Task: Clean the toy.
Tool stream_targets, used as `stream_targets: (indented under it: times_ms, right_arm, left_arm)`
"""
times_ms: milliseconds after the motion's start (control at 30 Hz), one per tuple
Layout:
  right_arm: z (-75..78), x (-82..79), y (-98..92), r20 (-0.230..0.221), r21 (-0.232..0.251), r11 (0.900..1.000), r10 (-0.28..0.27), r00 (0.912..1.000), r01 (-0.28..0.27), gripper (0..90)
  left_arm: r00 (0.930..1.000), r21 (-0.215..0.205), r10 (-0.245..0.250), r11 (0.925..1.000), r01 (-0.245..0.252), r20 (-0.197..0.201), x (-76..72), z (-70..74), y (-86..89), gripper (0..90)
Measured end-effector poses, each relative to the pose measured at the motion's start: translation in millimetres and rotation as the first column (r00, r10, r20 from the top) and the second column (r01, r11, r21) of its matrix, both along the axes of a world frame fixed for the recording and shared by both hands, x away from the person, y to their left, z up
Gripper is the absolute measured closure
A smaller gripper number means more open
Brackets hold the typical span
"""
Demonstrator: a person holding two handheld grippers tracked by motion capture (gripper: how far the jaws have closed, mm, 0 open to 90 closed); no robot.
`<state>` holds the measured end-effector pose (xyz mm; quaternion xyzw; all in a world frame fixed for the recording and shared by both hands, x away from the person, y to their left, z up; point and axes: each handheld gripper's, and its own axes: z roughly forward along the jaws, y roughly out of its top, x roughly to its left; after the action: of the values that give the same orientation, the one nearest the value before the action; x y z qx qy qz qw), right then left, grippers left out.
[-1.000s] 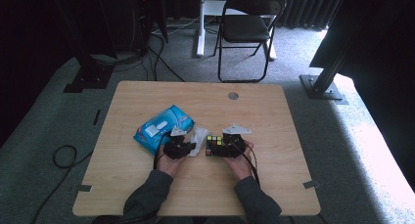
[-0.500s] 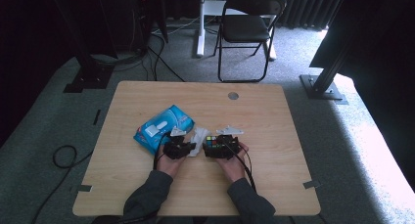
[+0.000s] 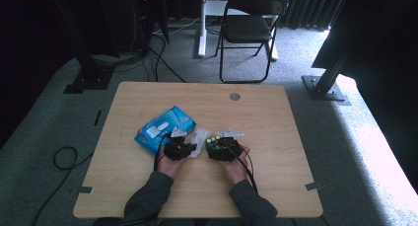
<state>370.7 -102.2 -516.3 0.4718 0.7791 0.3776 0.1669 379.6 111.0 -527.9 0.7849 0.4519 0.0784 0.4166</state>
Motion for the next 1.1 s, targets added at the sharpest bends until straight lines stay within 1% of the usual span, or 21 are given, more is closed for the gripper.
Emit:
stream_targets:
  times_ms: [167, 300, 367, 467, 500, 533, 600, 667, 833, 933, 1000, 1067, 1100]
  right_arm:
    - [3.4, 0.2, -3.7, 0.018, -0.012, 1.0, 0.022, 0.9996, -0.022, 34.1]
    - [3.9, 1.1, -6.0, 0.029, -0.027, 0.998, 0.061, 0.9977, -0.06, 34.2]
    - [4.2, 0.6, -7.7, 0.04, -0.032, 0.996, 0.088, 0.9953, -0.087, 34.2]
    - [5.7, -0.5, -9.0, 0.069, -0.039, 0.99, 0.139, 0.9879, -0.137, 34.2]
    - [5.7, -0.5, -9.0, 0.069, -0.039, 0.99, 0.139, 0.9879, -0.137, 34.2]
    - [6.3, -0.7, -9.4, 0.077, -0.042, 0.986, 0.162, 0.9838, -0.159, 34.3]
    - [6.7, -1.4, -10.2, 0.096, -0.041, 0.977, 0.21, 0.9729, -0.207, 34.2]
    - [5.4, -1.7, -10.8, 0.096, -0.046, 0.971, 0.239, 0.9661, -0.236, 34.2]
    - [-0.1, -1.8, -11.6, 0.088, -0.071, 0.957, 0.286, 0.9543, -0.28, 34.2]
    - [-0.1, -0.9, -13.1, 0.082, -0.06, 0.954, 0.297, 0.9514, -0.293, 34.1]
    - [-0.2, 0.0, -14.4, 0.078, -0.049, 0.956, 0.293, 0.953, -0.29, 33.8]
    - [0.4, 0.7, -16.2, 0.079, -0.045, 0.959, 0.283, 0.956, -0.28, 30.4]
    - [0.9, 0.7, -17.1, 0.079, -0.042, 0.959, 0.282, 0.956, -0.28, 29.7]
  left_arm:
    - [1.0, -0.001, 0.002, 1.0, -0.002, 0.001, 0.4, 0.4, 0.5, 84.7]
    - [1.0, -0.002, 0.006, 1.0, -0.006, 0.002, 1.0, 0.8, 1.5, 84.7]
    - [1.0, -0.002, 0.007, 1.0, -0.007, 0.001, 1.3, 1.0, 1.9, 84.7]
    - [1.0, -0.001, 0.009, 1.0, -0.008, 0.0, 1.6, 1.1, 2.3, 84.7]
    - [1.0, -0.001, 0.009, 1.0, -0.008, 0.0, 1.6, 1.1, 2.3, 84.7]
    - [1.0, -0.001, 0.008, 1.0, -0.008, 0.0, 1.7, 1.0, 2.3, 84.7]
    - [1.0, 0.0, 0.007, 1.0, -0.007, 0.0, 2.0, 1.0, 2.5, 84.7]
    - [1.0, -0.002, 0.008, 1.0, -0.008, -0.002, 2.0, 1.0, 2.5, 84.7]
    - [1.0, -0.001, 0.008, 1.0, -0.008, -0.001, 2.5, 0.7, 2.6, 84.7]
    - [1.0, -0.002, 0.008, 1.0, -0.008, -0.001, 2.7, 0.9, 2.5, 84.7]
    - [1.0, -0.003, 0.008, 1.0, -0.008, 0.0, 2.6, 1.3, 2.6, 84.7]
    - [1.0, -0.002, 0.009, 1.0, -0.009, 0.002, 2.7, 1.5, 3.0, 84.7]
    - [1.0, -0.002, 0.01, 1.0, -0.01, 0.002, 2.7, 1.6, 3.1, 84.7]
